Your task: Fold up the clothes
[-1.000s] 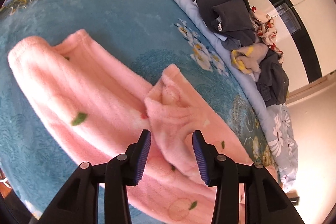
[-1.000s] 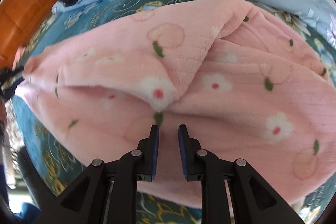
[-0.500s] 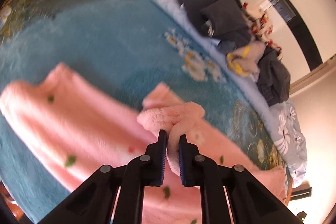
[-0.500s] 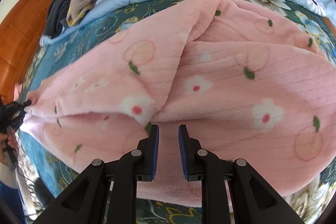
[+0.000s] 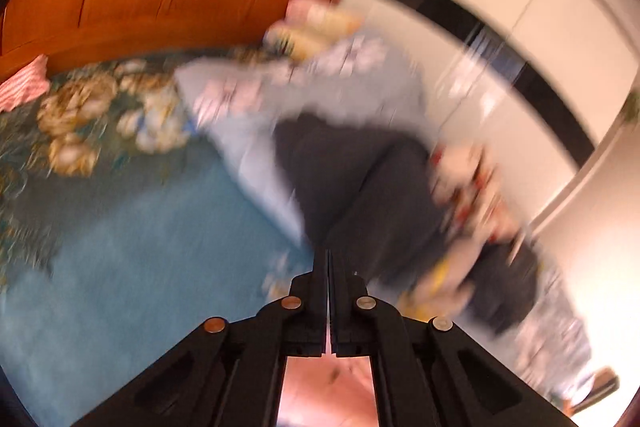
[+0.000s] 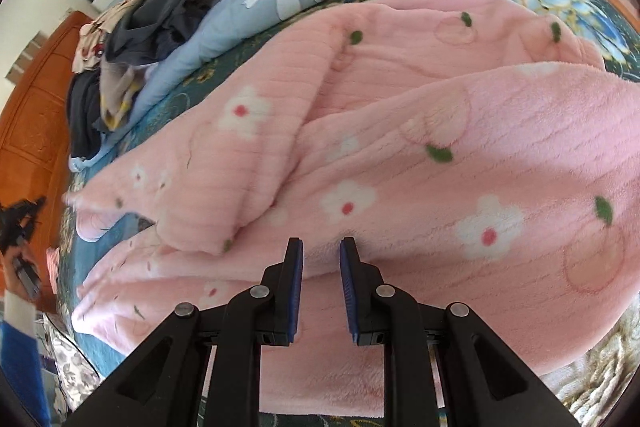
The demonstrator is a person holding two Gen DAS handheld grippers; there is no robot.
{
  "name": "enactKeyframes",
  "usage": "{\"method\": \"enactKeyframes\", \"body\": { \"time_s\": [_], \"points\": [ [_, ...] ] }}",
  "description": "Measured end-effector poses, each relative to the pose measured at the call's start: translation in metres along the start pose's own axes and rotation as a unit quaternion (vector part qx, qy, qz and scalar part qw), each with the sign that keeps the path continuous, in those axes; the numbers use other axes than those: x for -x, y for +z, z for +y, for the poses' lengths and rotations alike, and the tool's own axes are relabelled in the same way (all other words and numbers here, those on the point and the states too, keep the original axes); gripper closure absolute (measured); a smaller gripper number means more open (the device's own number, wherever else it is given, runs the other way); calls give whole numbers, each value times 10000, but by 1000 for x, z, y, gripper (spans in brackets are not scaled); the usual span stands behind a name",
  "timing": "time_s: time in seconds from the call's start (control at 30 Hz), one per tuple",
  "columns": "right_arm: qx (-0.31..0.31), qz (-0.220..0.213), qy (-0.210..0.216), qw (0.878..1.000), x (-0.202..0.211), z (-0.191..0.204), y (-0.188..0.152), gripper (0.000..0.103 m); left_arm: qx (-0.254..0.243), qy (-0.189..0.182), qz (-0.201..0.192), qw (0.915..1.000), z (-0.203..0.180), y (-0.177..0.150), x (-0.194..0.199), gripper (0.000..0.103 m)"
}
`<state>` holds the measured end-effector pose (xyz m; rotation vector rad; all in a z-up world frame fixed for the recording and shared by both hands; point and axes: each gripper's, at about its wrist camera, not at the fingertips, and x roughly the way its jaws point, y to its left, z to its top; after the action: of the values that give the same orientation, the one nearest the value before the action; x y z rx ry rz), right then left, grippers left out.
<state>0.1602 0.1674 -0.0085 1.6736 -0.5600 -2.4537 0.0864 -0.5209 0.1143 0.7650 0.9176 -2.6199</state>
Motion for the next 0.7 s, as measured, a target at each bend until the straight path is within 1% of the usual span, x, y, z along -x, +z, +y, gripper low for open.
{"method": "enactKeyframes", "body": {
  "time_s": [0.03, 0.1, 0.2, 0.3, 0.37, 0.4, 0.47, 0.5, 0.53, 0.6, 0.67, 0.7],
  "points": [
    [-7, 2, -37, 10000, -2, 1, 1, 84, 82, -99, -3, 9999, 3, 6, 0, 103],
    [-29, 7, -108, 9999, -7, 4, 4, 84, 278, -208, 142, 9993, 14, 8, -9, 103],
    [-27, 28, -194, 9998, -14, 8, 8, 84, 556, -267, 745, 9953, 26, -7, -36, 103],
    [10, 36, -273, 9996, -20, 12, 12, 84, 975, -321, 1503, 9833, 33, -32, -70, 102],
    [40, 40, -290, 9996, -23, 16, 13, 80, 1077, -168, 2021, 9733, 28, -48, -91, 101],
    [57, 37, -307, 9995, -24, 17, 14, 80, 1055, -14, 2229, 9691, 23, -56, -100, 98],
    [78, 23, -340, 9994, -24, 18, 14, 79, 1037, 290, 2603, 9595, 12, -71, -116, 85],
    [70, 18, -344, 9994, -25, 18, 14, 79, 1081, 340, 2693, 9564, 8, -76, -121, 71],
    [49, 16, -339, 9994, -25, 17, 14, 79, 1146, 365, 2767, 9534, 5, -82, -128, 61],
    [-4, 17, -312, 9995, -25, 15, 15, 79, 1201, 467, 2928, 9474, -1, -92, -141, 53],
    [11, 31, -324, 9995, -24, 15, 16, 79, 1186, 738, 3176, 9379, -7, -101, -156, 51],
    [41, 35, -339, 9994, -24, 15, 16, 79, 1181, 839, 3244, 9348, -8, -105, -162, 51]
  ]
}}
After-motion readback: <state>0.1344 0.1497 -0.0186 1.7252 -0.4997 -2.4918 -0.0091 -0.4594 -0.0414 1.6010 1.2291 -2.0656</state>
